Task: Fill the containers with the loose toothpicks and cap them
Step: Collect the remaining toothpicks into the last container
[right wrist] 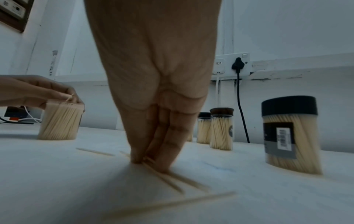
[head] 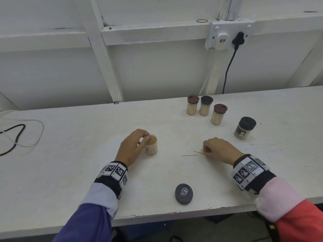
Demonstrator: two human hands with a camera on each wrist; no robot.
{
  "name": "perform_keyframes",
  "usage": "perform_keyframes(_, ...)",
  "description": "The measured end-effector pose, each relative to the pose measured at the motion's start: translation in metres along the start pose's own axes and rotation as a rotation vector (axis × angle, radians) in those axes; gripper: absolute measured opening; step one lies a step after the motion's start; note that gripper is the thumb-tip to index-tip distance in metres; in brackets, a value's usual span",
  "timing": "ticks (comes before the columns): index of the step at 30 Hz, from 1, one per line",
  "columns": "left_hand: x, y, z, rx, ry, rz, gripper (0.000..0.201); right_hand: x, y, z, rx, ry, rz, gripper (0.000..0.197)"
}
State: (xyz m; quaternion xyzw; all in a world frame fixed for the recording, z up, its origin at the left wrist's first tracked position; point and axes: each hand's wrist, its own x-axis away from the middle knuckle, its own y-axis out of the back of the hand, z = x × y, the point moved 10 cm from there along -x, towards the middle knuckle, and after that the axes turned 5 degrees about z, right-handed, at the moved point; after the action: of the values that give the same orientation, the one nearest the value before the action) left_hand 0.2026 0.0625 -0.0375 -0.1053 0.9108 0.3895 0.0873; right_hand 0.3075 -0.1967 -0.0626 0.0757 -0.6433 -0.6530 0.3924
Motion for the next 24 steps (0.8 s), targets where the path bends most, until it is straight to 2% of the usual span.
perform_keyframes(3,0.000,0.000,-0.001,0.004,0.003,0.001,0.033,0.002,0.005,-0.003,-0.061,0.020,-0.058,0.015)
perform_keyframes(8,0.000,0.000,0.000,0.008,0.011,0.004,0.031,0.005,0.004,-0.005,-0.054,-0.016,-0.083,0.010)
perform_keyframes(14,0.001,-0.001,0.001,0.018,0.030,0.011,0.030,0.008,-0.009,0.001,0.071,-0.034,0.067,0.003)
perform_keyframes(20,0.001,-0.001,0.000,0.018,0.032,0.015,0.025,0.010,-0.011,0.006,0.198,-0.017,0.031,0.006)
perform_keyframes(24,0.002,0.000,0.000,0.019,0.048,0.014,0.025,0.010,-0.003,-0.001,0.089,-0.001,0.020,0.007)
